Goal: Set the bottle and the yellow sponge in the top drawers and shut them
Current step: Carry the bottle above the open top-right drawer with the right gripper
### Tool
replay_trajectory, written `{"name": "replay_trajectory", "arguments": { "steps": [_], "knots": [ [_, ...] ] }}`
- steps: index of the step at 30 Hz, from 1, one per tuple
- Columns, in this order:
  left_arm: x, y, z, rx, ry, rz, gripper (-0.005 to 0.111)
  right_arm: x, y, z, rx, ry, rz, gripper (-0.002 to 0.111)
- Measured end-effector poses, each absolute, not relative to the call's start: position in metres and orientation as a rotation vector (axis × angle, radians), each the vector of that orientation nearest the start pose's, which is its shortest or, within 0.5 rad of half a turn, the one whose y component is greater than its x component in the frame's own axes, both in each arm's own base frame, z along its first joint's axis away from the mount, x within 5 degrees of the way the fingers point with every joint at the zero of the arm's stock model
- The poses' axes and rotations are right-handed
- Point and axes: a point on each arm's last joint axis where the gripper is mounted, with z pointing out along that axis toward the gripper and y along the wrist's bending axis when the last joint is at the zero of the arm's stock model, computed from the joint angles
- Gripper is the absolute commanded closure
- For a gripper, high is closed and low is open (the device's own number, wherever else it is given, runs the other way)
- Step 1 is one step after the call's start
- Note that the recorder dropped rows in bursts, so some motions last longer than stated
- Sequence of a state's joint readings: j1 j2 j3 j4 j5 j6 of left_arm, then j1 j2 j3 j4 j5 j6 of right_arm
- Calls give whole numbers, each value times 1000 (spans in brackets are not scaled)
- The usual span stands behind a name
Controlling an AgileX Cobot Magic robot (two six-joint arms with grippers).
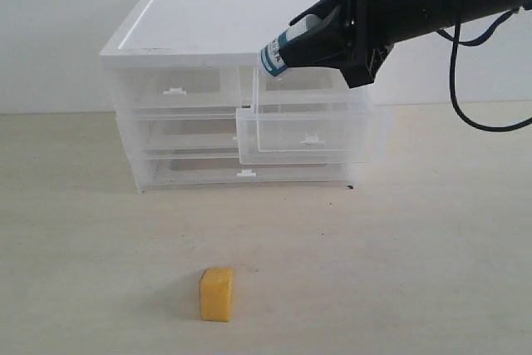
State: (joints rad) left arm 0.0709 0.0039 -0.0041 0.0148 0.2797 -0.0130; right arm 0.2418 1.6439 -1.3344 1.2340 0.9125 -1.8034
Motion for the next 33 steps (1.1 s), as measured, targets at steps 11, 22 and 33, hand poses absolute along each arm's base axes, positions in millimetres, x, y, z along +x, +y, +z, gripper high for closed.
{"name": "replay_trajectory", "arguments": {
  "steps": [11, 22, 33],
  "knots": [
    [55, 4, 189, -64, 1762, 56, 102, 361, 141, 293, -1128, 1724, 833, 108],
    [55, 4, 189, -64, 1762, 56, 102, 373, 141, 276, -926, 1886, 910, 108],
    [55, 4, 189, -64, 1762, 56, 102, 374, 140, 277, -852, 1935, 955, 97]
  ]
}}
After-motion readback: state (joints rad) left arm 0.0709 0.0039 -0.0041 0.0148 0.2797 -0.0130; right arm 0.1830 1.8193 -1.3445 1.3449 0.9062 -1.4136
